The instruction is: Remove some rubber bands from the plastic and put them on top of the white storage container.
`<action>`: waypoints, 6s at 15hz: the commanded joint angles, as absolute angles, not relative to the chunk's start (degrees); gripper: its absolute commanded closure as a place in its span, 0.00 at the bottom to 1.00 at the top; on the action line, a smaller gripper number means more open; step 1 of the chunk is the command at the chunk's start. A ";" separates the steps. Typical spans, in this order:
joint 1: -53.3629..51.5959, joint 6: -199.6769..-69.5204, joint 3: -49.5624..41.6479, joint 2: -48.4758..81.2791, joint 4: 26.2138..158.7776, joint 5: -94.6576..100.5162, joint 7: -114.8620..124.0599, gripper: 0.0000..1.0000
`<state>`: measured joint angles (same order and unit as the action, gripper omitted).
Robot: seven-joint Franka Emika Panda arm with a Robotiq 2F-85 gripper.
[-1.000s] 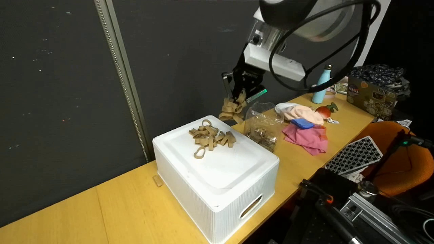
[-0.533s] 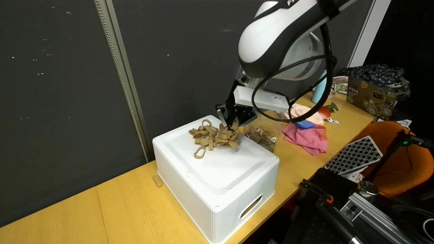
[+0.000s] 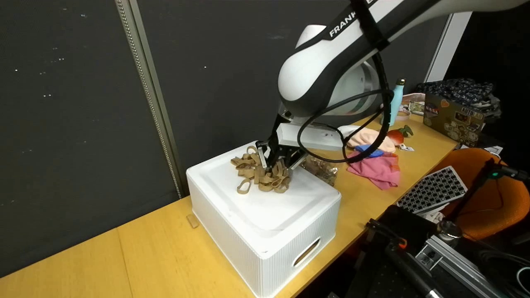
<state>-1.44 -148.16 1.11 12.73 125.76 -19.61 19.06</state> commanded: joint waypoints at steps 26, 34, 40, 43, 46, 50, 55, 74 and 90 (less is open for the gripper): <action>3.15 -135.46 -5.14 -7.08 127.73 -3.05 32.28 0.29; 8.52 -136.01 -6.60 -3.31 127.58 -5.75 30.24 0.82; 8.91 -140.79 -7.68 1.24 130.88 -7.35 29.03 1.00; 8.93 -144.52 -8.40 4.45 131.31 -8.69 28.20 1.00; 8.72 -148.02 -8.69 7.73 130.49 -9.85 27.06 1.00; 8.36 -150.44 -8.38 11.50 129.97 -12.29 25.68 1.00; 9.57 -152.97 -8.15 15.70 129.96 -17.41 22.05 1.00; 9.75 -155.71 -5.31 18.99 126.56 -23.17 18.15 0.17; 13.66 -157.57 -2.36 27.44 125.35 -30.08 11.76 0.09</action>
<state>11.58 -155.55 -4.02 25.75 125.90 -27.65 14.78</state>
